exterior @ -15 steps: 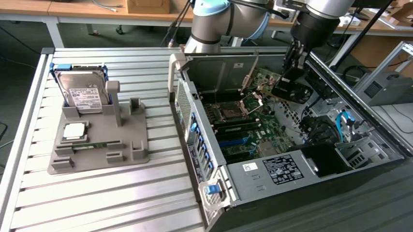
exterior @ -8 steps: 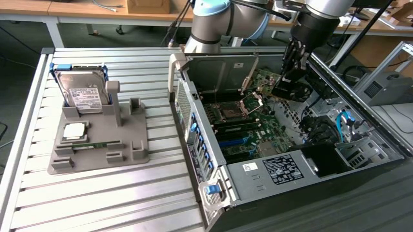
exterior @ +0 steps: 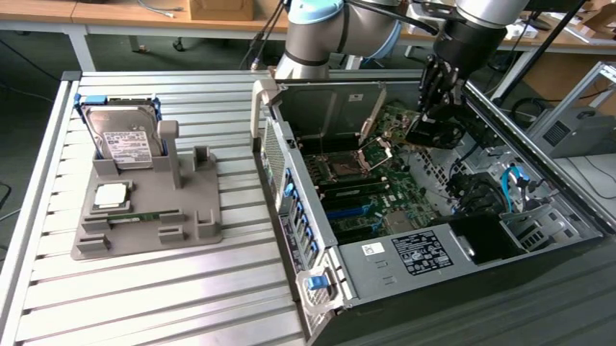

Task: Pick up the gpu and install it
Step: 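Insert the gpu into the slot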

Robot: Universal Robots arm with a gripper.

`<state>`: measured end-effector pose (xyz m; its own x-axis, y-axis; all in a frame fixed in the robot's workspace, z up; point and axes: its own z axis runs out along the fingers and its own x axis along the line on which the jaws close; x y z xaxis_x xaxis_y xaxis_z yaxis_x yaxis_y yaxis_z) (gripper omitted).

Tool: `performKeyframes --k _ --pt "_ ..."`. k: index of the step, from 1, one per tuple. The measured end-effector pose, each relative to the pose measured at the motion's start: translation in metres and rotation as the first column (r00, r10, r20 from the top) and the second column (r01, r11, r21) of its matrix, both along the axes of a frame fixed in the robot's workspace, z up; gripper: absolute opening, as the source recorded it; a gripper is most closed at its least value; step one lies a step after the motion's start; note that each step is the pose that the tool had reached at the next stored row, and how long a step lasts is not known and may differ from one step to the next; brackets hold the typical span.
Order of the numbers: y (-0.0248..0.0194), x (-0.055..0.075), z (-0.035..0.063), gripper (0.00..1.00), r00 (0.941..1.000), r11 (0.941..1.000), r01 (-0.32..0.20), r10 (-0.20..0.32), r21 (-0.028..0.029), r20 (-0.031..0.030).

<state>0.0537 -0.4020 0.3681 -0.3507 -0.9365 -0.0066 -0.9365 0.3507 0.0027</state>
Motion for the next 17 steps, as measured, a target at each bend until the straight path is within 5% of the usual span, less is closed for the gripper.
performKeyframes --k 7,12,17 --pt "0.0 0.0 0.0 0.27 0.9932 0.9932 -0.117 0.117 0.0 0.0" --pt "0.0 0.0 -0.0001 0.27 0.9821 0.9821 -0.189 0.189 0.0001 0.0" --pt "0.0 0.0 0.0 0.27 0.9531 0.9531 -0.303 0.303 0.0 -0.0001"
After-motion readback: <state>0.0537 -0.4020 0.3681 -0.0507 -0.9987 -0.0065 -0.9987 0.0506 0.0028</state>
